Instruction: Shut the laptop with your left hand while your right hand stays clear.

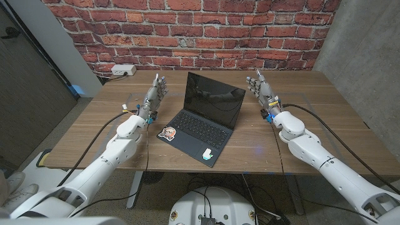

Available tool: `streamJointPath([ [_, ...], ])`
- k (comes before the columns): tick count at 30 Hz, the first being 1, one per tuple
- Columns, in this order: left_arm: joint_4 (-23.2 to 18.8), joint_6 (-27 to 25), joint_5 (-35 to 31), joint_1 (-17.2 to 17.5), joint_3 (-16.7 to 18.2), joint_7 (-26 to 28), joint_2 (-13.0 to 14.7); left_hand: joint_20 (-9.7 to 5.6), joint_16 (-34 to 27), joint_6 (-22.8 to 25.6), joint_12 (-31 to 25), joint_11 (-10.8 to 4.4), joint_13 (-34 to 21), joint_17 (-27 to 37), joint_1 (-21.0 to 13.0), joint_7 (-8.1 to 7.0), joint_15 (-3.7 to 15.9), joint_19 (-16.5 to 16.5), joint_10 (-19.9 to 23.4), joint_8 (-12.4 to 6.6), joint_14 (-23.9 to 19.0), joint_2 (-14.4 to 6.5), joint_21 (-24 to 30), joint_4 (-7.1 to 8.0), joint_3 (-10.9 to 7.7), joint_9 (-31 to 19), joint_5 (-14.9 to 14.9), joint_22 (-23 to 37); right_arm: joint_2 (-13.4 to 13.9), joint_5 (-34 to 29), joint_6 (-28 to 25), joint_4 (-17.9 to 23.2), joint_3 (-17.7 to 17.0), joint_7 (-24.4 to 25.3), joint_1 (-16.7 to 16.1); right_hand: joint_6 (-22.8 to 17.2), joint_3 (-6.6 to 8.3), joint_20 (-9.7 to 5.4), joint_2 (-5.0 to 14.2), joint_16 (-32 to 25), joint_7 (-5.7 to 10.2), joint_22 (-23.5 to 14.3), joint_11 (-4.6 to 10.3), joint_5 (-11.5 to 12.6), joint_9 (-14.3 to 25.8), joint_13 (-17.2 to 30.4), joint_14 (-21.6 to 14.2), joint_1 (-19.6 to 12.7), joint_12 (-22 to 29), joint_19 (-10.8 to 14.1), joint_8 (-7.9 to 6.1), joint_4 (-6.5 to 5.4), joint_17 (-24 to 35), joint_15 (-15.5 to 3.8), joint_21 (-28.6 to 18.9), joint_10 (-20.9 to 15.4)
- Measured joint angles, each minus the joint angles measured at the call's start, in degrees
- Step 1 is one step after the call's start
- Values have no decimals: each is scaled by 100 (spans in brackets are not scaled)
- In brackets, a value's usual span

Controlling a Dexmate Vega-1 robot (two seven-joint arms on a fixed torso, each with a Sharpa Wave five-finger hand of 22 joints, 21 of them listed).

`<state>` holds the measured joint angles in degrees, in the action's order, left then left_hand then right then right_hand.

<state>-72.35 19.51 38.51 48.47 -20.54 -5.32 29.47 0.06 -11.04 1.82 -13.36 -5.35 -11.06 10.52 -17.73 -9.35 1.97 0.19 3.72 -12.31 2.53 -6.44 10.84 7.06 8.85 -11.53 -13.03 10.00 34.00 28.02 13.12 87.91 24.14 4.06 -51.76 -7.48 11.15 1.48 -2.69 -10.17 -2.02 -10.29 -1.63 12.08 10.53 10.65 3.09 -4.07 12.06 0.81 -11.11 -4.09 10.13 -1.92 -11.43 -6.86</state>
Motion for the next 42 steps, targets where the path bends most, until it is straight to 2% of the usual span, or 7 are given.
streamJointPath([
  [5,-112,-40,-27,45,-19,92,-15,90,-50,214,-65,-123,-29,0,0,28,-13,10,202,-46,-111,0,0,21,24,9,0,0,139,-98,-83,194,8,-1,-64,34,0,5,-29,0,-23,0,-62,0,0,0,49,-29,0,-57,35,0,0,-11,22,61],
  [9,-163,-60,-71,51,-29,193,-39,152,-50,510,-65,-123,-29,29,0,178,-33,10,202,-135,-131,0,36,21,71,9,0,0,288,-172,-191,418,3,16,-154,65,-1,45,1,0,9,0,-62,0,0,5,49,-59,0,-97,35,1,0,-11,22,61],
  [25,53,-27,-174,-238,-107,214,-203,168,-50,823,-65,-100,-55,29,27,86,-24,55,240,-233,-203,-36,44,21,70,8,0,25,628,-368,-493,1055,-247,420,-492,68,8,120,1,-19,11,1,-78,0,-1,16,-7,-58,27,-84,35,40,1,43,22,-47],
  [26,56,-23,-176,-242,-107,214,-205,149,-50,827,-65,-100,-55,29,10,82,-24,73,240,-233,-203,-53,44,21,70,8,0,20,633,-373,-497,1069,-255,431,-504,117,-9,152,5,-23,61,1,-30,0,0,16,-34,-62,33,-51,35,56,1,70,22,-85],
  [29,80,2,-193,-274,-110,216,-221,148,-50,853,-65,-100,-55,29,10,55,1,113,240,-233,-239,-53,53,21,70,8,0,12,702,-418,-514,1175,-307,491,-596,270,-14,234,69,-23,401,1,362,0,25,44,-75,-126,94,-14,35,81,16,111,21,-164],
  [31,112,23,-204,-308,-113,223,-246,149,-50,874,-65,-98,-55,29,9,76,-13,114,247,-233,-274,-54,88,21,70,8,0,12,767,-456,-531,1246,-333,501,-649,374,0,253,69,-23,462,1,432,-1,15,44,-52,-126,94,-35,35,95,15,88,21,-123],
  [42,220,104,-282,-476,-168,228,-345,137,-50,915,-65,-79,-54,29,-44,55,-12,209,341,-233,-359,-106,89,21,70,8,0,12,931,-587,-527,1477,-446,588,-903,554,-31,231,122,-23,312,2,214,-1,22,44,-23,-179,4,-57,34,126,15,59,21,134],
])
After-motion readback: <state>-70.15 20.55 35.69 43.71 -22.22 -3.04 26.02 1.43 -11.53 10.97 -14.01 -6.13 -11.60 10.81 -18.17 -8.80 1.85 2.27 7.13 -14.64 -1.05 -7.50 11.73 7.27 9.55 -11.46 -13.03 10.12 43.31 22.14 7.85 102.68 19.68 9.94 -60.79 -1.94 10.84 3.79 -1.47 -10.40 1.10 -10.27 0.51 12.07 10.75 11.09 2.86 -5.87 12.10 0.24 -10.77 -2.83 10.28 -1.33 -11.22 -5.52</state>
